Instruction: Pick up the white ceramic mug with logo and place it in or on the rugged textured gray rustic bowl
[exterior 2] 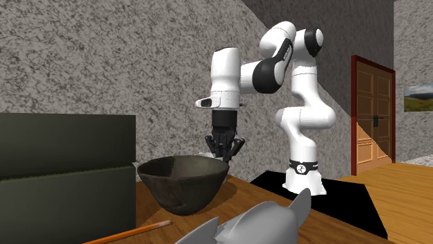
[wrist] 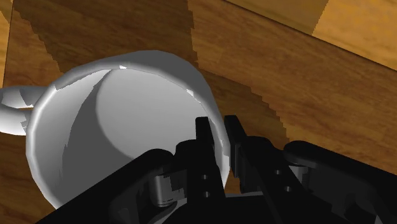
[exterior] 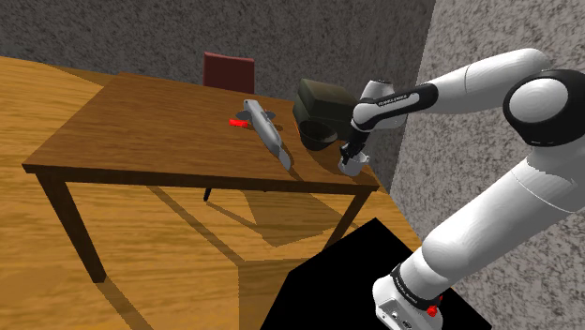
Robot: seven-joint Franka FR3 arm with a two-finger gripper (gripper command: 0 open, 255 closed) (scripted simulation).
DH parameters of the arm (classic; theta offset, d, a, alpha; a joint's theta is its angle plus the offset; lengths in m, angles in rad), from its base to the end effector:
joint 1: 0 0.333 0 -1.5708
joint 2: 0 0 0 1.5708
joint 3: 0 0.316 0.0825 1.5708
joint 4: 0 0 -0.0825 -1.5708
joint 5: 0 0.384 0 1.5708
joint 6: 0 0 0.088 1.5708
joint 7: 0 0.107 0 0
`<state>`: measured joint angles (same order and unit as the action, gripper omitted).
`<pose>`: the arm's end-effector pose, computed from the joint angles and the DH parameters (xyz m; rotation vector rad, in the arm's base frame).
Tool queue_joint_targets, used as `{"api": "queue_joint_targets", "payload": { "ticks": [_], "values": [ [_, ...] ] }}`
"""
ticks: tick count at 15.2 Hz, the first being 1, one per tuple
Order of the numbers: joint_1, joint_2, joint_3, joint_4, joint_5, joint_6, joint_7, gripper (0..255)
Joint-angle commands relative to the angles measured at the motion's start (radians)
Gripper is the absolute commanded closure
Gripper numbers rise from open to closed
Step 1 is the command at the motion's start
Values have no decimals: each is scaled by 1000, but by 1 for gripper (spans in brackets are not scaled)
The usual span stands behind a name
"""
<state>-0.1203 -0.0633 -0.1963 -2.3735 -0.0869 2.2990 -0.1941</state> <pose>0.4637 -0.1538 0.3472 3.0924 -0.0987 -0.0384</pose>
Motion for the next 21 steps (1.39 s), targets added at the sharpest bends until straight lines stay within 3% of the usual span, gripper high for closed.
{"api": "queue_joint_targets", "payload": {
  "ticks": [1,21],
  "values": [
    [0,0,0,0,0,0,0,255],
    [2,-126,10,140,-11,-264,1,255]
  ]
}}
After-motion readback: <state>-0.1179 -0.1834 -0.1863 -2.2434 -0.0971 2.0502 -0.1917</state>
